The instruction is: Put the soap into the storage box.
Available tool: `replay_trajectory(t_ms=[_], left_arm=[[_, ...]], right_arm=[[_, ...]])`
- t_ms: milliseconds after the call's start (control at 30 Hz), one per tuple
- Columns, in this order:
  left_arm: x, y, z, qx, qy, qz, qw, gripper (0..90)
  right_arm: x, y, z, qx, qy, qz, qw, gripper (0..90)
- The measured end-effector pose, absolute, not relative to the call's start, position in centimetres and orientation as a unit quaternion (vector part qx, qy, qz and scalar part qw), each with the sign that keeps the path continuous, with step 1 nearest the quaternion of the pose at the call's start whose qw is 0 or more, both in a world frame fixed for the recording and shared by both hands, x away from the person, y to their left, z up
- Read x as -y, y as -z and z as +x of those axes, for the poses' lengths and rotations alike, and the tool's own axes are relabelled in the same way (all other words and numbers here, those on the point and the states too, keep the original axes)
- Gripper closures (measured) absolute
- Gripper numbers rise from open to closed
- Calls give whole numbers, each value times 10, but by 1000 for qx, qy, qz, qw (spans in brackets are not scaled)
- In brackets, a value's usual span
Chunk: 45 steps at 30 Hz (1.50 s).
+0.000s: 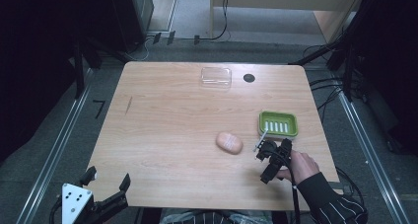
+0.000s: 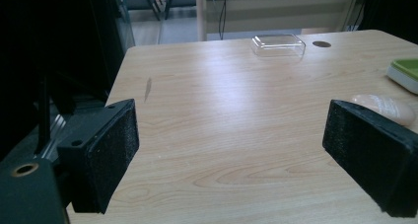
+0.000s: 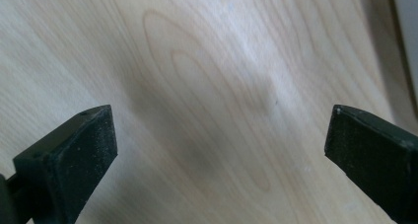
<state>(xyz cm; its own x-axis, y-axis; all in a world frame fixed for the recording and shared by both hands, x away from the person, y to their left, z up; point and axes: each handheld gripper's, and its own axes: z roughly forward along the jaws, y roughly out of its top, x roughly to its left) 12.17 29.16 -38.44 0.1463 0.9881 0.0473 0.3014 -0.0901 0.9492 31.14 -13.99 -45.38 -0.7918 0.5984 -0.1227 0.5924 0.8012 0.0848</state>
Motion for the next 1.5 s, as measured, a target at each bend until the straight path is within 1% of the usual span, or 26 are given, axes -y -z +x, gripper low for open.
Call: replay_trajectory(t_ms=[333, 433, 800, 1500], left_arm=[[-294, 384, 119, -526, -399, 615, 432, 72], [-292, 385, 120, -521, -401, 621, 427, 72], [-293, 384, 119, -524, -400, 617, 430, 72], [-293, 384, 117, -523, -402, 615, 432, 72]], right_arm=[[121, 448, 327, -954, -25, 288, 75, 0], [116, 446, 331, -956, -29, 284, 73, 0], [98, 437, 345, -958, -36, 273, 80, 0], [69, 434, 367, -966, -38, 242, 77, 0]])
